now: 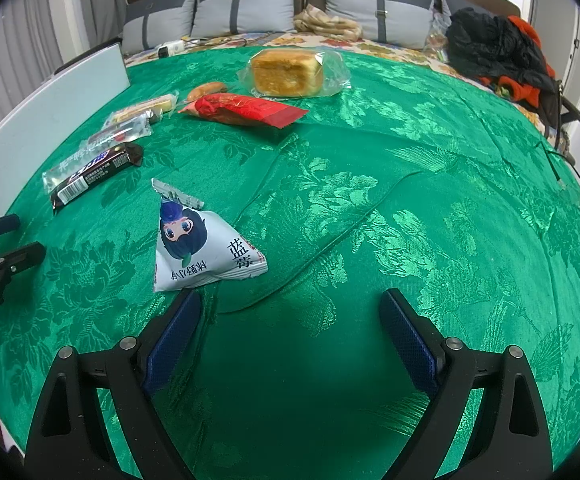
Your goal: Organize snacks
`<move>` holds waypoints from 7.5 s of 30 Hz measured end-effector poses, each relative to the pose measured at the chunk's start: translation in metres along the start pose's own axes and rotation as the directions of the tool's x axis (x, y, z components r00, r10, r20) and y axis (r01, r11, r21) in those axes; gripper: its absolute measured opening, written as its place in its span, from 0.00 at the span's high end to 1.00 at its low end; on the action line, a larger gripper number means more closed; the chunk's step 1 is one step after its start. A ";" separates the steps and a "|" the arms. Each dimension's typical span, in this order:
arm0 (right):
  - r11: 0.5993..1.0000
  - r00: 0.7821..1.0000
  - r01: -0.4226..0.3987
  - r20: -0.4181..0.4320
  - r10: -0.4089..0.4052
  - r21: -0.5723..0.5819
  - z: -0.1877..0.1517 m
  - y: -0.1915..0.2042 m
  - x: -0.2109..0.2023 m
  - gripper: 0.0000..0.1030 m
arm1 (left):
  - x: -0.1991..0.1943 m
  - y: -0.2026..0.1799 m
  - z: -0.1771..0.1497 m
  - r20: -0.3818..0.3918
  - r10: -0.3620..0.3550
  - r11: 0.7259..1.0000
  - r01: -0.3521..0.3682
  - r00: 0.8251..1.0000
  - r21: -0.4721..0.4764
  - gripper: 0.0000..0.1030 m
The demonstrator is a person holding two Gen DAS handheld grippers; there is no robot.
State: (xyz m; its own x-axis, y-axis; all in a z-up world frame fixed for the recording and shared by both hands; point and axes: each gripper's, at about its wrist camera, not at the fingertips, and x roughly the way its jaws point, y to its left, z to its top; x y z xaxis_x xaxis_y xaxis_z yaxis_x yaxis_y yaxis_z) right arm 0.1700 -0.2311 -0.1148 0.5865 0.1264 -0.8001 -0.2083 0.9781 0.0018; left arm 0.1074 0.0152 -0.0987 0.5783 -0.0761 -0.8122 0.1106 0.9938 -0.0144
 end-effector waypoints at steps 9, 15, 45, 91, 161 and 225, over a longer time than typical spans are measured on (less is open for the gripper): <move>1.000 1.000 0.000 0.001 0.000 0.000 0.000 0.000 0.000 0.09 | 0.000 0.000 0.000 0.000 0.000 1.000 0.000 1.000 0.000 0.00; 1.000 1.000 0.000 0.001 0.000 0.000 0.000 0.000 0.000 0.09 | 0.000 0.000 0.000 0.001 -0.001 1.000 0.001 1.000 0.000 0.00; 1.000 1.000 0.000 0.004 0.000 0.000 -0.001 -0.001 0.001 0.08 | -0.014 0.020 0.036 -0.031 -0.085 0.995 0.083 0.996 -0.047 0.00; 1.000 1.000 0.000 0.008 0.000 0.000 -0.002 -0.002 0.002 0.08 | 0.000 0.011 0.025 -0.119 -0.020 0.999 0.015 0.993 -0.037 0.83; 0.991 0.993 0.075 -0.094 -0.065 0.108 0.025 -0.001 -0.001 0.28 | -0.066 0.005 -0.006 -0.060 -0.099 0.993 0.095 0.993 -0.077 0.06; 0.988 0.995 0.103 0.005 -0.104 0.115 0.007 -0.013 0.005 0.14 | 0.010 0.020 0.006 0.000 0.028 0.999 -0.028 1.000 -0.045 0.00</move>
State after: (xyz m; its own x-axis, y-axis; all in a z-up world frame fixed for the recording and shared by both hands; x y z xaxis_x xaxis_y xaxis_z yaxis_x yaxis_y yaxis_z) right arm 0.1818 -0.2424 -0.1148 0.6092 0.0246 -0.7927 -0.0556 0.9984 -0.0117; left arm 0.1209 0.0341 -0.1037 0.5811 -0.0478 -0.8124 0.0578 0.9982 -0.0174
